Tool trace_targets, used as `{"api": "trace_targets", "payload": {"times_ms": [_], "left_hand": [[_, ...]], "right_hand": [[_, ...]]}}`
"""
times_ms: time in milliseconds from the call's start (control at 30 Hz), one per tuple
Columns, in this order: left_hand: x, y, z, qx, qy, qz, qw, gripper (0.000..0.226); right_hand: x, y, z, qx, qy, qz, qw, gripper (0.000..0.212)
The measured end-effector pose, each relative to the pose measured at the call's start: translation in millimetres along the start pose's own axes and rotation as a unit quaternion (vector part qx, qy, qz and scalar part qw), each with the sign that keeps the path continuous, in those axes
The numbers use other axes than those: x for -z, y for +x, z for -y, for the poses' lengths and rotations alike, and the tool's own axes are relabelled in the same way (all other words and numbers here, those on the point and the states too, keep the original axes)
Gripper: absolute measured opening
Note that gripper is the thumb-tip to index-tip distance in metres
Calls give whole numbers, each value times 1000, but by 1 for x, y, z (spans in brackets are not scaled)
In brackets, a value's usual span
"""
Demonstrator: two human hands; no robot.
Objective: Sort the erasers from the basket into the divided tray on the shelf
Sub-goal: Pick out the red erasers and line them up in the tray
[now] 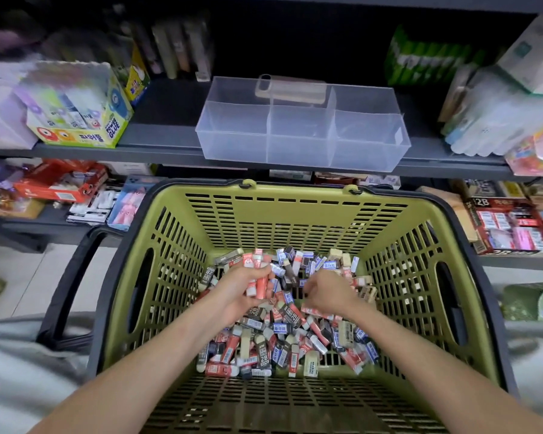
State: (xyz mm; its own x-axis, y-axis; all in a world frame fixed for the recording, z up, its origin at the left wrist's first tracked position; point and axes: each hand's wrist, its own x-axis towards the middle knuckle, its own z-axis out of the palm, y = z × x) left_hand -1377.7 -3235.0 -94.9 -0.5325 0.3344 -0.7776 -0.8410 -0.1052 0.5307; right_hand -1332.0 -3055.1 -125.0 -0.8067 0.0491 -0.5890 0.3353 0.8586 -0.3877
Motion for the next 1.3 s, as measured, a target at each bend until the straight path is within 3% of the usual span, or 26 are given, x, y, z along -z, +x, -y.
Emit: {"api": "trace_targets", "payload": {"times_ms": [100,167,233,300,400,567,633,733,767,833,933,1067,1133,1233,1300], "left_hand": [[5,0,-2,28,24,11,999,42],[8,1,-2,41,37,12,998,49],[10,2,-1,47,39,2,998,50],[13,3,-1,48,29,-17,998,49],[18,5,-1,46,7,-43,998,47],[21,6,-2,52,1,-30,998,50],[20,5,-1,51,7,-25,998,47],[18,5,-1,41,33,-35,998,46],[18,5,0,37,36,-38,998,47],[17,4,-1,32,39,-32,998,49],[14,3,-4,37,55,33,997,53],[12,3,-8,34,70,122,989,44],[15,1,-12,32,50,117,991,34],[17,-3,-19,35,23,76,996,37],[14,-5,-22,30,24,52,998,35]], "right_hand": [[-36,3,-10,35,-190,20,981,24],[-44,6,-14,55,-215,8,975,26],[-41,11,-20,40,-142,-10,989,13],[-32,12,-23,7,2,-22,1000,10],[-25,5,-21,-15,199,33,979,14],[-41,0,-11,-12,120,97,988,27],[-41,-2,-7,-11,123,106,987,21],[-38,-6,-3,-4,104,110,988,50],[-33,-8,-2,6,120,98,988,40],[-14,-12,4,19,227,78,971,15],[16,-14,19,27,387,51,920,16],[25,-20,55,69,433,96,894,16],[25,-21,63,87,464,107,875,27],[31,-19,57,99,533,132,830,48],[29,-13,46,56,550,110,826,43]]}}
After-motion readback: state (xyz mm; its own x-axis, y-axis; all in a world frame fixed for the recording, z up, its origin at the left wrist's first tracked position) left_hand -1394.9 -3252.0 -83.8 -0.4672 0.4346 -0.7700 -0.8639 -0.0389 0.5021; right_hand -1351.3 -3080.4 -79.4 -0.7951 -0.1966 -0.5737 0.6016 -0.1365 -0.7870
